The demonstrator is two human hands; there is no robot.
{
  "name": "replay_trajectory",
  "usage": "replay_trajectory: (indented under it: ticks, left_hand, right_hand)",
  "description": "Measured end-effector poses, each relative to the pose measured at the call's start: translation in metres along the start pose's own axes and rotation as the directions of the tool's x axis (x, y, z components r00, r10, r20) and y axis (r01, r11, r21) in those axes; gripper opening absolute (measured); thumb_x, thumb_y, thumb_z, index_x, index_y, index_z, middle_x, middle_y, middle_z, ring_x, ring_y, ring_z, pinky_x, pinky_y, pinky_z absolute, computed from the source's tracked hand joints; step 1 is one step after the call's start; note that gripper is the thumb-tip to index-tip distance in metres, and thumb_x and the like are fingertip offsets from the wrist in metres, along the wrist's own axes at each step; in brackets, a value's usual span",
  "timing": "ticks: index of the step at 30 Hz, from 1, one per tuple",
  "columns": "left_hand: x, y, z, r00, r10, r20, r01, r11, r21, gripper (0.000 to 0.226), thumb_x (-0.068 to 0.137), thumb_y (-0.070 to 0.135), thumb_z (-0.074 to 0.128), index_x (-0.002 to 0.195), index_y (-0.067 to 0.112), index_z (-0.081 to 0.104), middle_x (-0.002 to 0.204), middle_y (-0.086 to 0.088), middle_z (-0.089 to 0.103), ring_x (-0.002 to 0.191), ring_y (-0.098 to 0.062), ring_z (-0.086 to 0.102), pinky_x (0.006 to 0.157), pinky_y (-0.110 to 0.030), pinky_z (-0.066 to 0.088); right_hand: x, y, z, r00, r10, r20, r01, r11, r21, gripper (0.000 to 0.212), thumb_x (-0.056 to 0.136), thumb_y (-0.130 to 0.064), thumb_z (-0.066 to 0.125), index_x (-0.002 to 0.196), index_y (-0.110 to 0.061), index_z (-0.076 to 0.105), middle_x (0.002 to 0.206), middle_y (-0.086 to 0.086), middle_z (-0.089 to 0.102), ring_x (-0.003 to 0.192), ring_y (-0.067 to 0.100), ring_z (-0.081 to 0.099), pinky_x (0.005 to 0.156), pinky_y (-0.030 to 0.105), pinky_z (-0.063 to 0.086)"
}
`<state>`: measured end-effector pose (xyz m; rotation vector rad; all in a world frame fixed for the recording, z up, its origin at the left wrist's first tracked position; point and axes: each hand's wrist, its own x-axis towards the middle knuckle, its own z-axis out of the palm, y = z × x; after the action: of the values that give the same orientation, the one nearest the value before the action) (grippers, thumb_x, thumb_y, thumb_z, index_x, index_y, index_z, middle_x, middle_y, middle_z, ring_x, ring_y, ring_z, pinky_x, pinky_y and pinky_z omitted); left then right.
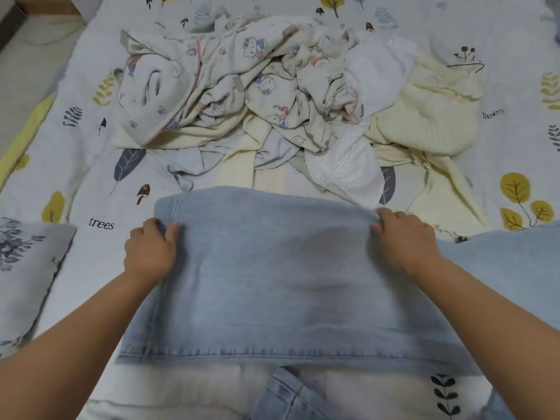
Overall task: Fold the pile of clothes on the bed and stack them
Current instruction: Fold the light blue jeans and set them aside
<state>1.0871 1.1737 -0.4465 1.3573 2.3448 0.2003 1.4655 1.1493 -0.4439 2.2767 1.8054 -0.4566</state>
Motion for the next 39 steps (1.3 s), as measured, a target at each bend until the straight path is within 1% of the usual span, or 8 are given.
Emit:
replay_trajectory:
  ticks: [4,7,12,17,24,29,34,39]
  left_hand:
    - [0.024,0.009,-0.005,0.977,-0.192,0.096,0.214,0.917,-0.336,0.048,0.09,0.043,0.056,0.079,-0.003,0.056,0.091,-0.021,0.056,0.089,-0.032,0.053,0.078,-0.037,0.039]
    - [0.032,0.008,-0.016,0.996,-0.069,-0.055,0.037,0.889,-0.457,0.026,0.082,0.029,0.068,0.078,0.005,0.06,0.07,-0.007,0.055,0.073,-0.022,0.051,0.067,-0.03,0.04]
    - [0.047,-0.023,-0.032,0.888,0.057,-0.457,-0.237,0.908,-0.347,0.023,0.077,0.044,0.058,0.074,0.023,0.051,0.066,0.001,0.055,0.068,-0.022,0.055,0.065,-0.033,0.048]
    - [0.057,-0.033,-0.015,0.971,-0.176,-0.164,0.131,0.958,-0.257,0.054,0.084,0.029,0.063,0.128,0.007,0.042,0.12,-0.03,0.051,0.112,-0.047,0.05,0.097,-0.056,0.04]
    - [-0.001,0.064,0.002,0.75,0.659,-0.058,-0.635,0.743,0.212,0.032,0.084,0.0,0.059,0.115,-0.006,0.06,0.123,-0.031,0.052,0.104,-0.051,0.051,0.088,-0.056,0.042]
    - [-0.012,0.116,0.05,0.738,0.608,0.292,-0.664,0.731,0.157,0.048,0.094,0.011,0.045,0.141,0.014,0.039,0.146,-0.01,0.036,0.12,-0.036,0.048,0.095,-0.041,0.041]
    - [-0.005,0.135,0.068,0.748,0.613,0.253,-0.663,0.706,0.25,0.014,0.092,0.018,0.05,0.095,0.004,0.053,0.098,-0.019,0.053,0.087,-0.04,0.056,0.07,-0.045,0.044]
    - [-0.023,0.153,0.069,0.794,0.595,-0.124,-0.592,0.803,0.066,0.022,0.089,0.007,0.052,0.11,-0.001,0.051,0.119,-0.024,0.045,0.08,-0.044,0.053,0.06,-0.039,0.034]
  right_hand:
    - [0.005,-0.001,-0.004,0.999,0.001,0.04,-0.006,0.99,0.142,0.02,0.097,-0.027,0.039,0.095,-0.011,0.05,0.101,0.014,0.061,0.091,0.032,0.053,0.073,0.035,0.037]
    - [0.011,-0.005,-0.015,0.996,0.031,0.087,-0.042,0.991,0.127,0.009,0.086,-0.018,0.052,0.079,-0.014,0.047,0.096,0.011,0.06,0.091,0.031,0.054,0.071,0.031,0.036]
    - [0.008,-0.027,-0.021,0.903,0.065,-0.424,0.005,0.987,0.16,0.018,0.071,0.004,0.056,0.08,-0.01,0.048,0.082,0.011,0.049,0.088,0.034,0.046,0.067,0.032,0.018]
    - [-0.002,-0.038,0.003,0.995,-0.101,0.02,0.102,0.995,-0.015,0.052,0.091,-0.036,0.05,0.137,-0.018,0.033,0.137,0.006,0.038,0.131,0.024,0.029,0.109,0.047,0.017]
    - [-0.002,0.05,-0.011,0.956,0.116,-0.271,-0.05,0.97,0.238,0.041,0.088,0.0,0.043,0.127,-0.009,0.055,0.127,0.013,0.055,0.116,0.033,0.042,0.093,0.04,0.032]
    - [0.008,0.115,-0.013,0.979,0.2,-0.042,-0.202,0.978,-0.047,0.023,0.093,-0.011,0.039,0.107,-0.013,0.057,0.113,0.013,0.06,0.105,0.031,0.042,0.075,0.037,0.033]
    - [0.027,0.136,-0.024,0.972,0.154,0.179,-0.121,0.975,-0.186,0.02,0.093,-0.028,0.05,0.09,-0.013,0.062,0.099,0.011,0.065,0.091,0.028,0.053,0.067,0.03,0.035]
    - [0.029,0.133,-0.035,0.852,0.32,-0.415,-0.296,0.947,0.125,0.02,0.089,-0.011,0.054,0.106,0.0,0.059,0.11,0.028,0.054,0.107,0.04,0.043,0.084,0.046,0.033]
